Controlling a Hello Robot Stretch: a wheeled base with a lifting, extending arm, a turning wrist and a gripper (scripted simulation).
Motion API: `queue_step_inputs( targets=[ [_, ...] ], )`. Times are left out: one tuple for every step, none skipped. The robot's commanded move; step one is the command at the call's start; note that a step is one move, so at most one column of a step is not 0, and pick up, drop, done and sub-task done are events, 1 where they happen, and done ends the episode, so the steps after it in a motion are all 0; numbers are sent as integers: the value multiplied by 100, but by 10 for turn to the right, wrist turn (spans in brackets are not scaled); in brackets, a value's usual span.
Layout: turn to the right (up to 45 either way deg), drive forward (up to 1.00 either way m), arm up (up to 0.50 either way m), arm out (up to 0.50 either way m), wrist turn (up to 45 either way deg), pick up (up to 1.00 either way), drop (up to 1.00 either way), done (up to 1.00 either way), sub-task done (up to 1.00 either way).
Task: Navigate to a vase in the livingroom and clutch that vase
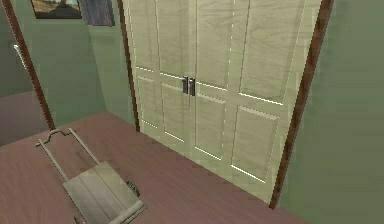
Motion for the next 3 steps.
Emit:
queue_step_inputs(
  targets=[
    [0,0,0,0,0,100,0,0,0],
    [0,0,10,0,0,0,0,0,0],
    [0,0,-10,0,0,0,0,0,0]
  ],
)
